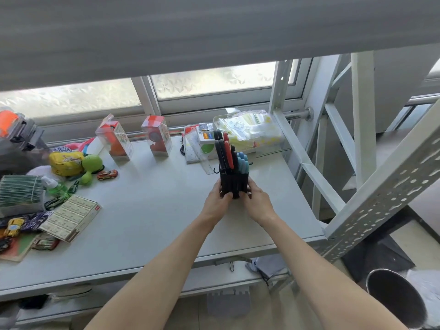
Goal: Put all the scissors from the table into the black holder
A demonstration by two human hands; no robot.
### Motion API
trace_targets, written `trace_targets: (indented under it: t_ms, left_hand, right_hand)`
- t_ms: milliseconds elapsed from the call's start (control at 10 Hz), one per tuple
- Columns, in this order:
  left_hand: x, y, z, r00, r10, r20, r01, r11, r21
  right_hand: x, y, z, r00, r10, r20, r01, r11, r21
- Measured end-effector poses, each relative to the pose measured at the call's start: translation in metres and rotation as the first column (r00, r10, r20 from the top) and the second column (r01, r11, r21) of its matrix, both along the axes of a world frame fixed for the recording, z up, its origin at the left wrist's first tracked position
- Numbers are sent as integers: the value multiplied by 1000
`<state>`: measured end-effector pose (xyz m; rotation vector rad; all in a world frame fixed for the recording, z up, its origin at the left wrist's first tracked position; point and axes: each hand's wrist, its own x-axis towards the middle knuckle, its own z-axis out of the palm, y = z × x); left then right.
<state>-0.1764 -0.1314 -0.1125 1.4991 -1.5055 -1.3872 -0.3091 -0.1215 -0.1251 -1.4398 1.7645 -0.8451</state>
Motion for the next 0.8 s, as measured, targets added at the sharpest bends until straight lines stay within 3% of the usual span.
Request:
trace_targets:
  t_ms: [500, 800]
  left_hand:
    - [-2, -1, -4, 999, -18, 50, 18, 1000, 0]
    - [7, 5, -8, 986, 112, 127, -124, 988, 89]
  right_hand:
    - [2, -1, 1, 998, 11, -61, -10, 1000, 10]
    - [0, 9, -4, 994, -106, 0, 106, 990, 89]
